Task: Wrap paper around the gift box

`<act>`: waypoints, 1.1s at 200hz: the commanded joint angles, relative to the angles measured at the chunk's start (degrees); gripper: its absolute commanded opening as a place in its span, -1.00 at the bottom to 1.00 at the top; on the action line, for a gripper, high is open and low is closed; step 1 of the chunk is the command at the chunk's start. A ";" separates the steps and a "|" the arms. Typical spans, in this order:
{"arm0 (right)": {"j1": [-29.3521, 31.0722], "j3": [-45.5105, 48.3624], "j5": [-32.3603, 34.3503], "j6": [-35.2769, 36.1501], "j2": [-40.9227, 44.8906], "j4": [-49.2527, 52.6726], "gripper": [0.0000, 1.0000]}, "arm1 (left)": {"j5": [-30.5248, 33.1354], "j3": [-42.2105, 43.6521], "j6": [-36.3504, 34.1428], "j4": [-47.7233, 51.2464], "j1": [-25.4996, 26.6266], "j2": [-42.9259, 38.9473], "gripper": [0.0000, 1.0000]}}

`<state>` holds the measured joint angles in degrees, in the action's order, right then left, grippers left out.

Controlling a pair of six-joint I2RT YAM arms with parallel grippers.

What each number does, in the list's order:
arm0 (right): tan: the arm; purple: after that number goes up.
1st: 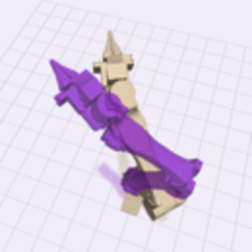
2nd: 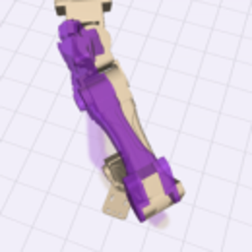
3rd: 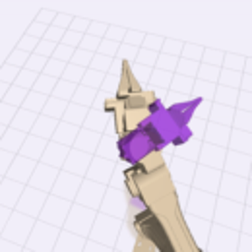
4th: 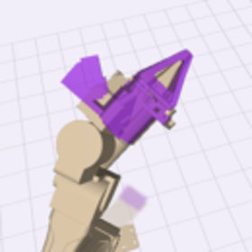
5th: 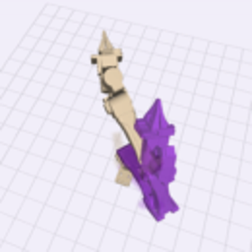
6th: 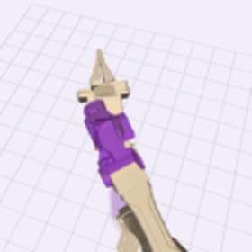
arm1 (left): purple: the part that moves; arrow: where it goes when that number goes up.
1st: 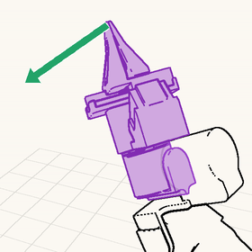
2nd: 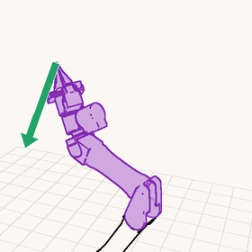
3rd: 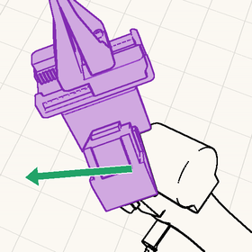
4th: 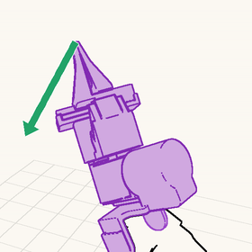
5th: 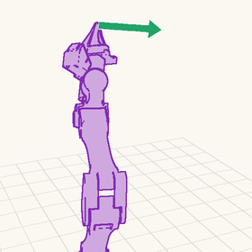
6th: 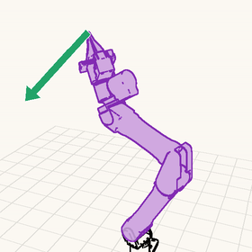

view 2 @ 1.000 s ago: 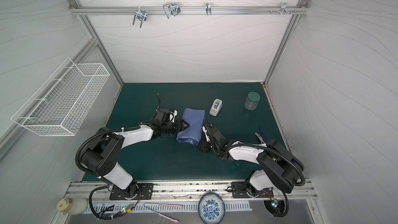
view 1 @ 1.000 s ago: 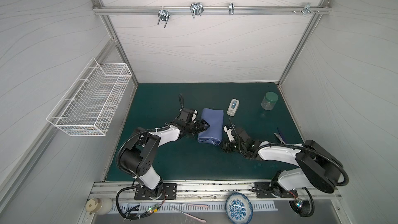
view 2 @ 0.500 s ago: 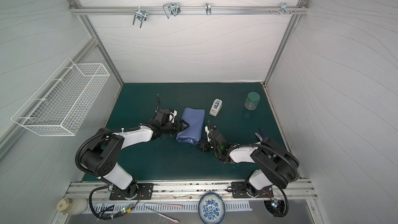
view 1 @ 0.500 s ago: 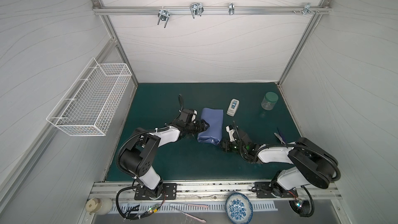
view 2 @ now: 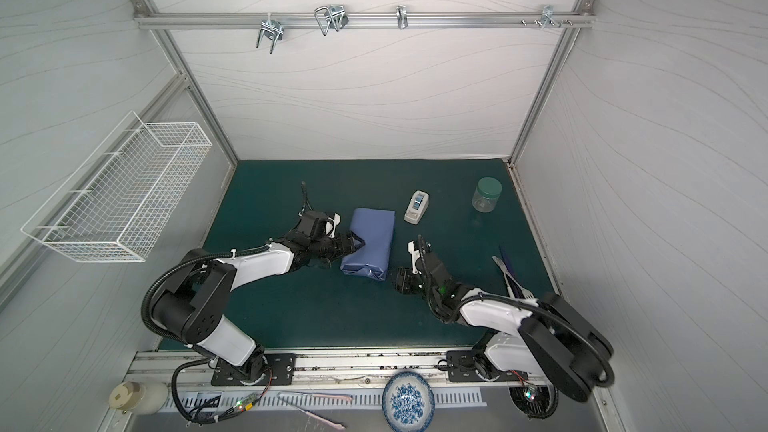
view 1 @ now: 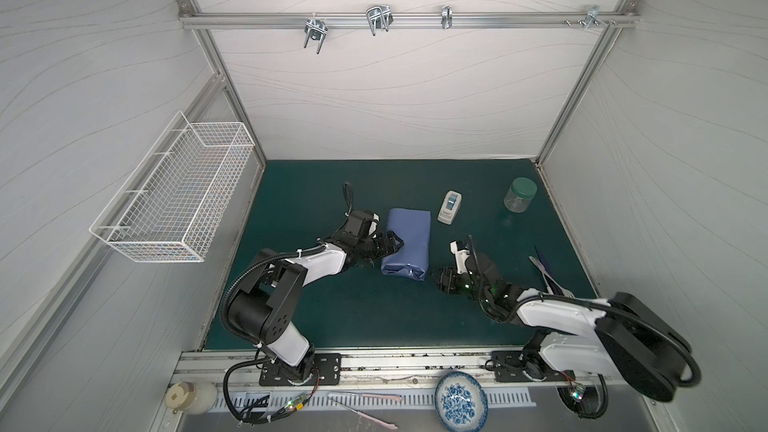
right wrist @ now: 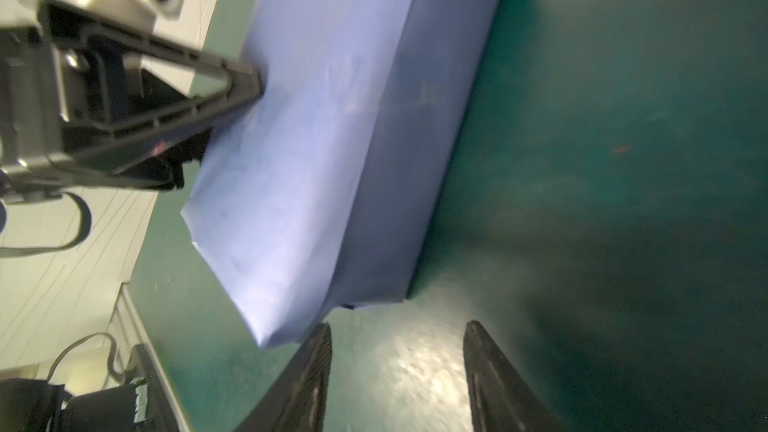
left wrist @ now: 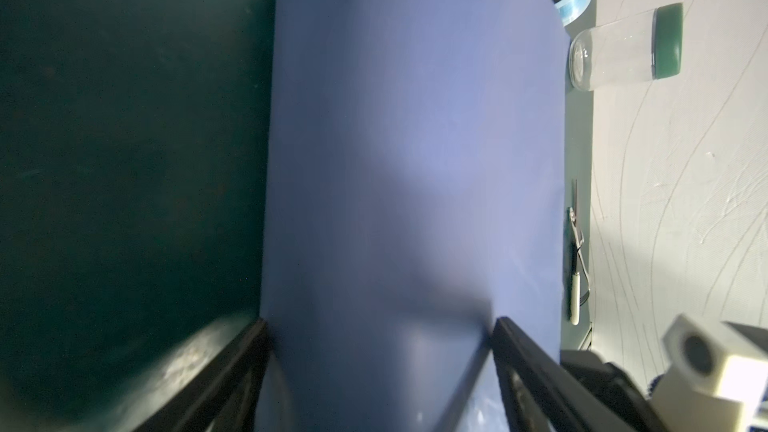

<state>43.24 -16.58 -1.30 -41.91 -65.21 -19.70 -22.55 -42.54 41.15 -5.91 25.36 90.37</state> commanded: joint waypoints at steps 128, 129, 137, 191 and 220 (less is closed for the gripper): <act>-15.43 -36.54 -18.00 -0.72 -31.89 9.96 0.60 | -4.11 -20.87 0.52 7.71 -6.48 12.78 0.73; -15.49 -36.70 -18.02 -0.76 -32.12 9.87 0.59 | -4.19 -21.07 0.61 7.69 -6.52 12.93 0.72; -15.96 -38.01 -18.18 -0.89 -33.74 10.07 0.56 | -4.99 -22.16 0.82 7.53 -6.93 14.23 0.69; -17.29 -43.89 -20.33 0.09 -39.86 11.84 0.32 | -8.81 -23.11 2.01 6.24 -7.32 16.56 0.51; -17.32 -40.57 -20.32 1.74 -36.22 14.29 0.48 | -7.22 -16.07 2.01 4.68 -7.34 10.37 0.61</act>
<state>26.15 -59.40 -20.58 -41.47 -104.42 -8.08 -29.45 -62.89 42.65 0.80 18.15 105.73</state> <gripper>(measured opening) 0.716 0.790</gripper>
